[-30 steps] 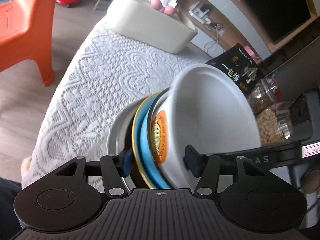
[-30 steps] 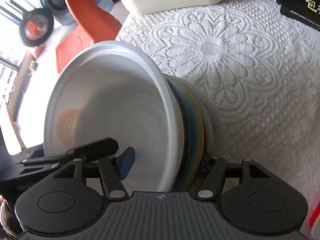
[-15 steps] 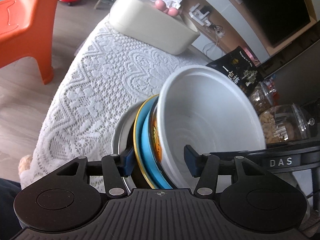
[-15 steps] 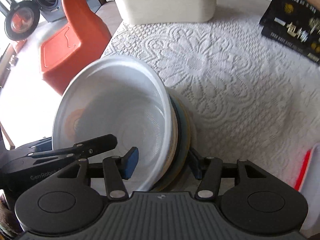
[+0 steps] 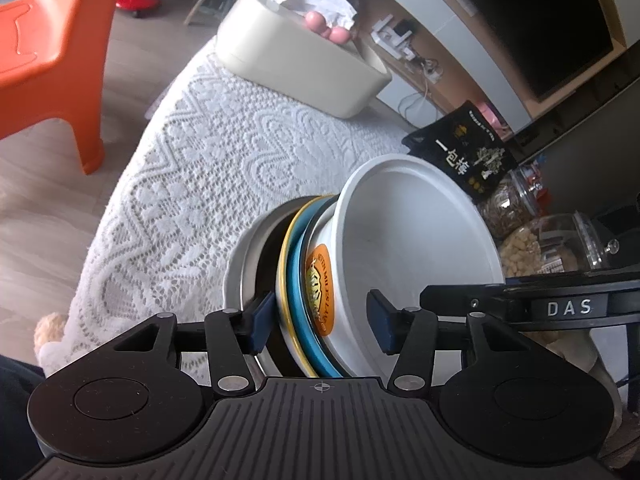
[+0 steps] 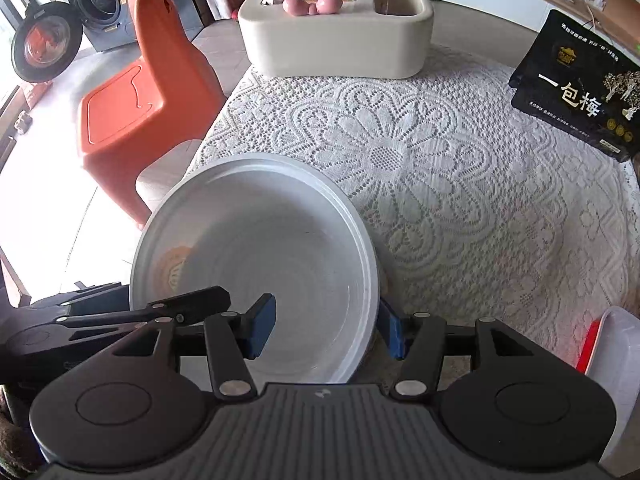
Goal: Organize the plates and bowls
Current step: 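Lower the held bowl stack onto the steel basin with both grippers, then open both grippers and release the bowl stack, then grasp the white-and-red foil tray rim with both grippers, then lift the foil tray and carry it toward the bowl stack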
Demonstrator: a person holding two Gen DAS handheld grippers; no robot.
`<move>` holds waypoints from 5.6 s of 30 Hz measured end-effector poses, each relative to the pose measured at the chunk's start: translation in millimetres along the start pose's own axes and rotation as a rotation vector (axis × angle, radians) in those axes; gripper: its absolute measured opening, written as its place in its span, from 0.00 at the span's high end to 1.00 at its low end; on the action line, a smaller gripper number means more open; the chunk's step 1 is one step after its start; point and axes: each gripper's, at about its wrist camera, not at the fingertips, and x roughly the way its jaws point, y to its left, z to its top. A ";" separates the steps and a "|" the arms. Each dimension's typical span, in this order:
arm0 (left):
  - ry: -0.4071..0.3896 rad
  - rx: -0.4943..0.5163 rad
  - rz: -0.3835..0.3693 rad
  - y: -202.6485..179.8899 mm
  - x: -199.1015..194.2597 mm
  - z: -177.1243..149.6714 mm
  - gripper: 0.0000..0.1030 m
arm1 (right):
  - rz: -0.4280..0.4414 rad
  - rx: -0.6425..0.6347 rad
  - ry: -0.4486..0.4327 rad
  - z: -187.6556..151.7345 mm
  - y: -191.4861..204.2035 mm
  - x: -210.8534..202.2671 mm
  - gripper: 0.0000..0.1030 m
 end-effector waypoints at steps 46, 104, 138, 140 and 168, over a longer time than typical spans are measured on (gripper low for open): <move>-0.272 0.117 0.101 -74.4 -73.7 3.3 0.53 | 0.051 0.142 -0.235 -39.2 -73.7 -40.6 0.47; 0.189 0.351 0.128 -137.0 77.9 -104.7 0.76 | 0.119 0.324 -0.130 -176.5 -141.2 26.8 0.69; 0.176 0.377 0.065 -153.6 73.1 -104.4 0.75 | 0.035 0.370 -0.224 -171.1 -141.4 -3.7 0.67; 0.152 0.408 0.041 -170.0 63.5 -100.1 0.75 | 0.008 0.365 -0.277 -170.2 -141.8 -26.8 0.67; -0.142 0.176 0.112 -58.2 -59.9 -5.9 0.76 | 0.206 0.132 -0.342 -63.9 -11.4 -33.5 0.67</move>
